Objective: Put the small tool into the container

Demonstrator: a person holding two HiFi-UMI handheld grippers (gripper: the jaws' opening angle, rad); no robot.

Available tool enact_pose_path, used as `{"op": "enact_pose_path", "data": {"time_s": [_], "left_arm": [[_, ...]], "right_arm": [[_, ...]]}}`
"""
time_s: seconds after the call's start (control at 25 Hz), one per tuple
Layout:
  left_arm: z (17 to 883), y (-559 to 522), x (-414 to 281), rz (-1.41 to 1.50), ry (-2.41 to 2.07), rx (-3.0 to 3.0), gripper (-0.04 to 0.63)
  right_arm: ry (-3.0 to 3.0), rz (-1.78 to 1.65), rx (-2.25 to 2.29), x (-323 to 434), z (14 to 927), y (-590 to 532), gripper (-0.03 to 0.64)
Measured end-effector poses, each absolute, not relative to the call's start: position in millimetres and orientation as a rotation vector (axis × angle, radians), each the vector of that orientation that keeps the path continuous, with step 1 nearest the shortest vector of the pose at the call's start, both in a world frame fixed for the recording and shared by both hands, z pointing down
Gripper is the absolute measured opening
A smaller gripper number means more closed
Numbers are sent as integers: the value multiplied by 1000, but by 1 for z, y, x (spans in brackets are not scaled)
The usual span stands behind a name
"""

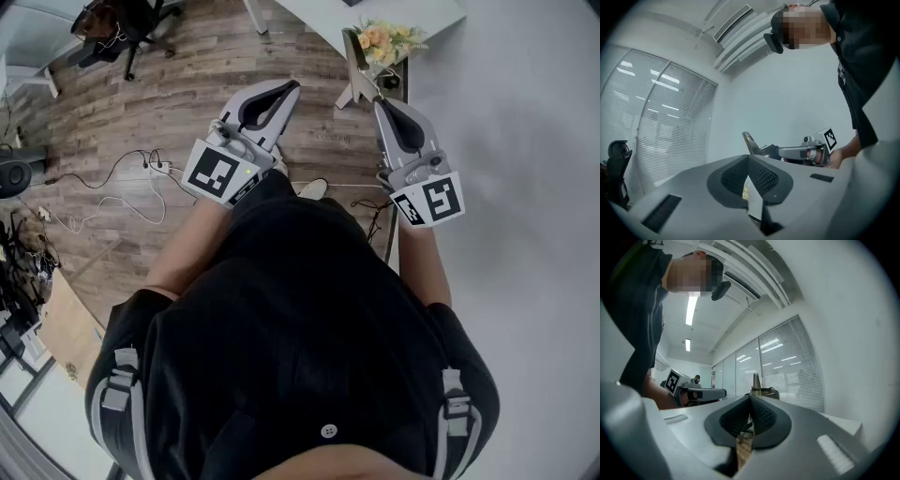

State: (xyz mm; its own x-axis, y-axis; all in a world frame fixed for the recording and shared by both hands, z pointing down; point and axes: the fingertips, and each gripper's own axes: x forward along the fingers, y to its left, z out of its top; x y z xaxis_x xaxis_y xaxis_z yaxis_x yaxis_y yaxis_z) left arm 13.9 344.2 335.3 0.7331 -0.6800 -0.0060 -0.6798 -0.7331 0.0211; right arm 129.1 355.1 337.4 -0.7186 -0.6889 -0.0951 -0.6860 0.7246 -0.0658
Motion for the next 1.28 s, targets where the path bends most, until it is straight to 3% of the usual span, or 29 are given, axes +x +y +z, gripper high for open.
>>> {"op": "enact_pose_path", "data": {"time_s": [0.68, 1.28], "left_arm": [[333, 349, 17, -9, -1190, 2902, 8], [332, 283, -32, -26, -1175, 2875, 8]], "right_arm": [[2771, -162, -1035, 132, 335, 356, 11], [2825, -177, -1052, 80, 330, 290, 12]]}}
